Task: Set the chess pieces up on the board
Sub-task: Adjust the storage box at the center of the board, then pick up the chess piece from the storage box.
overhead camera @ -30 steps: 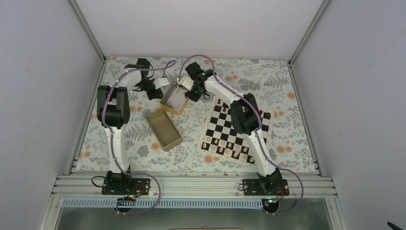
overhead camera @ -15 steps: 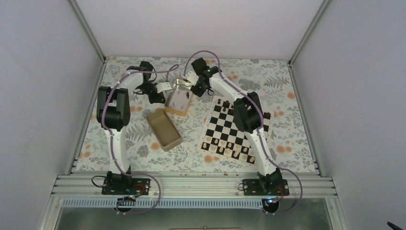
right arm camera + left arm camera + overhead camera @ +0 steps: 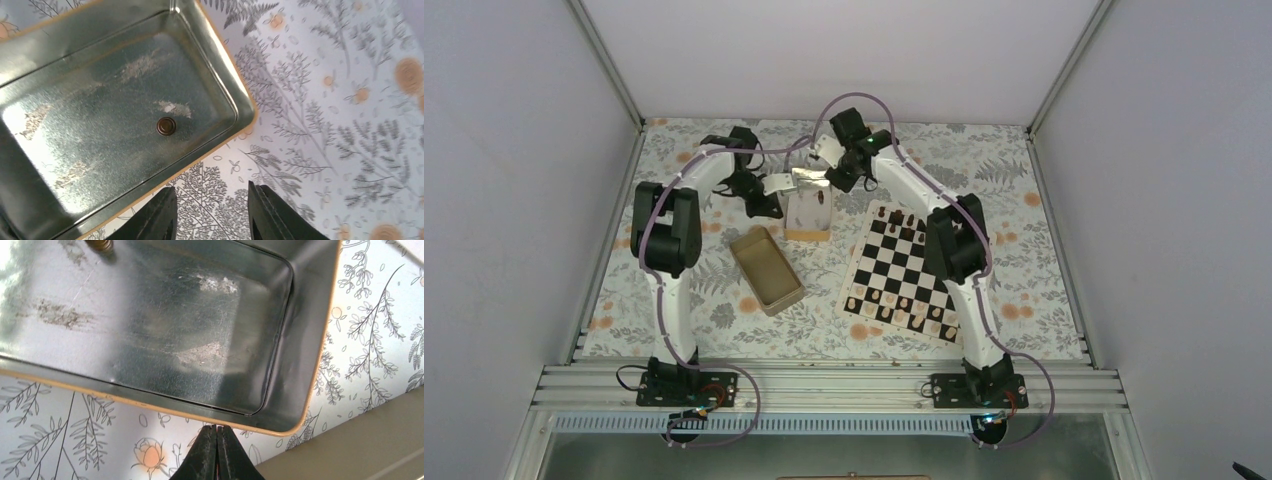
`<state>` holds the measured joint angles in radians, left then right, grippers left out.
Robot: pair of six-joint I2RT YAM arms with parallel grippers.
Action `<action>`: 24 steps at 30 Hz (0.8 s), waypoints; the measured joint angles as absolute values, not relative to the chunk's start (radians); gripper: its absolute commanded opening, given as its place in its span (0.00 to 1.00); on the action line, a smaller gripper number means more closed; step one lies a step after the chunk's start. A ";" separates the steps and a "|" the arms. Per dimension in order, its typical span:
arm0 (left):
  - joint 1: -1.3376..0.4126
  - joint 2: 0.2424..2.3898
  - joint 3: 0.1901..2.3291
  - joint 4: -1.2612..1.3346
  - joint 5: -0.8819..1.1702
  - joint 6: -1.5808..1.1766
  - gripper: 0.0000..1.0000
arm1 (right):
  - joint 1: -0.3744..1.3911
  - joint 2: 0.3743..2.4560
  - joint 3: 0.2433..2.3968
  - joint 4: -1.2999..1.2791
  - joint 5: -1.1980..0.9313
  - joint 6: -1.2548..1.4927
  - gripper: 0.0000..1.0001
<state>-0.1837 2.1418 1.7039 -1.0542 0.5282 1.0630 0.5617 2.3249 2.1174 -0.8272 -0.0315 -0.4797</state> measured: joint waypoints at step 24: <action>-0.079 1.928 1.680 -0.952 0.459 1.003 1.00 | 0.604 2.402 2.219 -0.849 -0.095 -0.577 0.44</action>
<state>-0.0792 1.9278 1.6802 -0.9520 0.4587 1.0035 0.6037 2.4023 2.2192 -0.8494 -0.0952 -0.5770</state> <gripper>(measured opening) 0.998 0.423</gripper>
